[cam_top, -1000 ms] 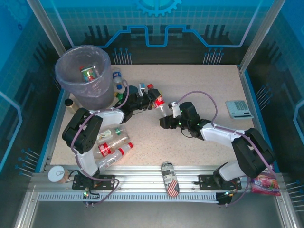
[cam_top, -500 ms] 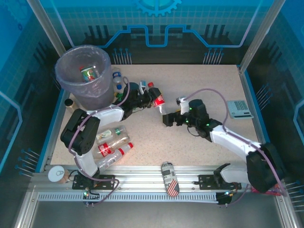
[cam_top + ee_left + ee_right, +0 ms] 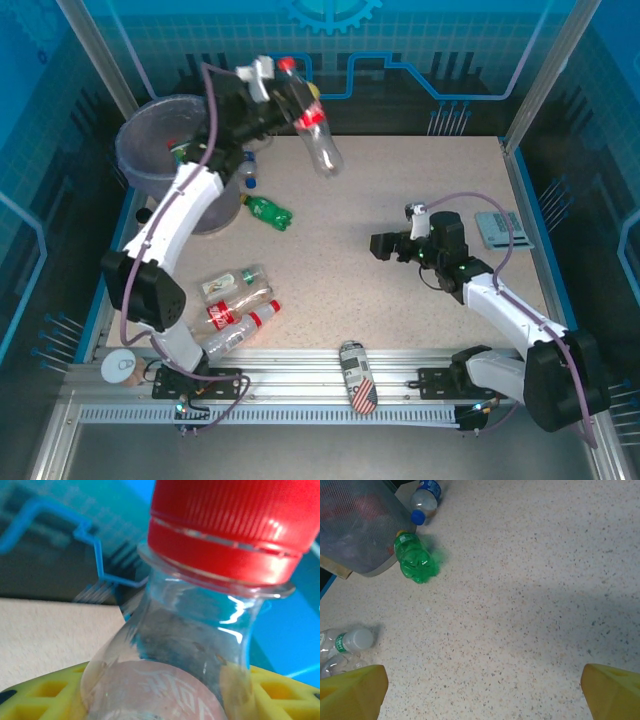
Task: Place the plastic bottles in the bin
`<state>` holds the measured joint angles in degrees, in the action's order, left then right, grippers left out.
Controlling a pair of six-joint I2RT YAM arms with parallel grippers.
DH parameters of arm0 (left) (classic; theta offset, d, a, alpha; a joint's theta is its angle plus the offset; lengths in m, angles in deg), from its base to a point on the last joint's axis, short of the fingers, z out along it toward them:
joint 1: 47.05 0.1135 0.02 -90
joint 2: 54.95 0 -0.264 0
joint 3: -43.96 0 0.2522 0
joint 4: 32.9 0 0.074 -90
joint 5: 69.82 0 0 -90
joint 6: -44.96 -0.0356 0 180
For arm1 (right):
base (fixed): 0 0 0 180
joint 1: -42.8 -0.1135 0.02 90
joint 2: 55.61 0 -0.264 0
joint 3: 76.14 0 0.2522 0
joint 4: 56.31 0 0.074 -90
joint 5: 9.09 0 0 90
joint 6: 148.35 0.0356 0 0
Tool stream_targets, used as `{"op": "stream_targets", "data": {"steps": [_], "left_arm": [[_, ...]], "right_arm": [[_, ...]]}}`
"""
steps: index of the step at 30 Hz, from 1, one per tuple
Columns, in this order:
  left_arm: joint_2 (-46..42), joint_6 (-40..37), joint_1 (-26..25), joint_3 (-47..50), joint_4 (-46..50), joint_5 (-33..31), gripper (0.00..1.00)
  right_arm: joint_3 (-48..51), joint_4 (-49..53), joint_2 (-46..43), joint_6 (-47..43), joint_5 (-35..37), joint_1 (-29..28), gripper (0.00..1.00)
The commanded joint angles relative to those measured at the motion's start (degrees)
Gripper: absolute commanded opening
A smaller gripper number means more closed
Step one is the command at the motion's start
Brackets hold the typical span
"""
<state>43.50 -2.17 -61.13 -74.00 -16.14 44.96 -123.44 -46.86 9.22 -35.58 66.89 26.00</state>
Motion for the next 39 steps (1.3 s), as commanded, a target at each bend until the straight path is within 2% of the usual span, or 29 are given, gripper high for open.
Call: {"op": "stream_targets", "data": {"steps": [1, 7, 12, 14, 18, 21, 24, 29, 39], "left_arm": [[-1.9, -3.7, 6.5, -6.8, 9.0, 1.3, 0.19], [-5.1, -3.8, 18.4, -9.6, 11.6, 0.3, 0.0], [-8.6, -0.6, 30.9, -5.4, 9.3, -2.2, 0.0], [-10.5, -0.2, 35.5, -1.7, 7.3, -5.1, 0.0], [-10.7, -7.3, 40.4, 0.4, 9.5, -11.5, 0.0], [-7.9, -14.5, 40.9, -1.3, 13.1, -12.7, 0.0], [-6.6, -18.5, 40.7, 0.1, 13.8, -11.5, 0.0], [-5.3, -26.9, 38.2, 2.3, 16.8, -14.4, 0.0], [-2.1, -33.4, 32.8, 7.4, 18.1, -22.1, 0.0]], "right_arm": [[1.2, -1.2, 0.7, 1.0, -1.1, 0.8, 1.0], [0.9, -1.2, 2.2, 0.0, -0.9, 0.8, 1.0], [0.3, -0.7, 2.2, -1.0, -1.2, 0.9, 1.0], [0.1, -0.4, 2.3, -1.3, -1.3, 1.0, 1.0], [0.4, -0.5, 2.5, -1.5, -1.7, 1.1, 1.0], [0.5, -0.6, 2.8, -1.3, -1.9, 1.2, 1.0], [0.4, -1.0, 3.1, -1.2, -2.3, 1.2, 1.0], [-0.4, -0.3, 3.8, -1.9, -2.8, 1.2, 1.0], [0.4, -1.8, 5.2, -1.4, -3.7, 1.2, 1.0]]}}
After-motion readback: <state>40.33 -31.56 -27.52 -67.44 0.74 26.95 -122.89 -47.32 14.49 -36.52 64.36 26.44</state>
